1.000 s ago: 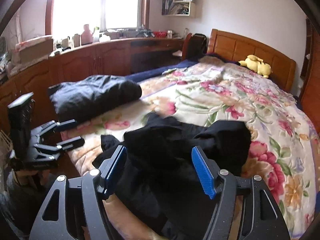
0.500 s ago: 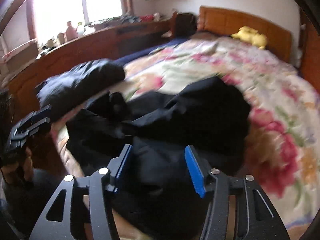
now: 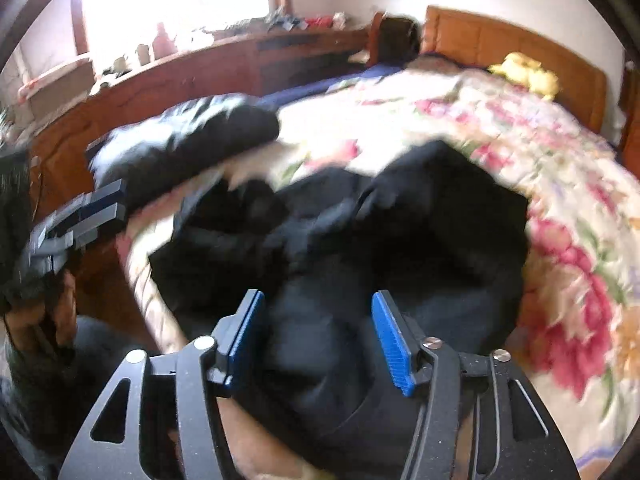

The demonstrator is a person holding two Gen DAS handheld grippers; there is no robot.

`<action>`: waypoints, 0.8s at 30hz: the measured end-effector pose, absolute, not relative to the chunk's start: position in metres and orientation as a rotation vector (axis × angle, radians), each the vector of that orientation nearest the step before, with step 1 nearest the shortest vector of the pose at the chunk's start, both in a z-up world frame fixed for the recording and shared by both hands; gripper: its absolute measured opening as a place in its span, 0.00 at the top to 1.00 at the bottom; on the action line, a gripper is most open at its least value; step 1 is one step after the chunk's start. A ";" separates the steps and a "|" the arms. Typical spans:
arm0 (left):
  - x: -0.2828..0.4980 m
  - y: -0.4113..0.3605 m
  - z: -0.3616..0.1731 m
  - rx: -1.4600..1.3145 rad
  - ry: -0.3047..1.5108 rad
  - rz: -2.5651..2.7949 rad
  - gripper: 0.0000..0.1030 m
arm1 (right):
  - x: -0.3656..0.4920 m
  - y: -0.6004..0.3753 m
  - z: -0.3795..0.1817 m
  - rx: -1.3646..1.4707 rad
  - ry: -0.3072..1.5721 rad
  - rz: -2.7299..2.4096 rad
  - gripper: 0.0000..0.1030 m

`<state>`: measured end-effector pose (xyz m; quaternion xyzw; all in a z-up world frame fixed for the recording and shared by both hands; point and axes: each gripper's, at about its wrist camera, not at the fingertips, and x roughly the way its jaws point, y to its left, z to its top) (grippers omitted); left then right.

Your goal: Fold large clothes

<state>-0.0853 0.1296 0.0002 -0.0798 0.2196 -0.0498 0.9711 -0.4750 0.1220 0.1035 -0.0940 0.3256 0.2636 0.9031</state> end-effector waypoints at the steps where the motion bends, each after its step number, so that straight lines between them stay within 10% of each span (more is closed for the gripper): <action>1: -0.085 0.129 0.000 -0.161 0.444 -0.101 0.24 | -0.470 0.121 0.109 -0.182 0.658 0.528 0.41; 9: -0.084 0.121 -0.003 -0.128 0.459 -0.100 0.24 | -0.400 0.140 0.090 -0.177 0.812 0.477 0.42; 14: -0.087 0.126 -0.003 -0.140 0.454 -0.094 0.24 | -0.385 0.160 0.081 -0.240 0.900 0.531 0.85; 24: -0.090 0.129 0.002 -0.158 0.427 -0.096 0.24 | -0.412 0.183 0.117 -0.312 0.732 0.629 0.96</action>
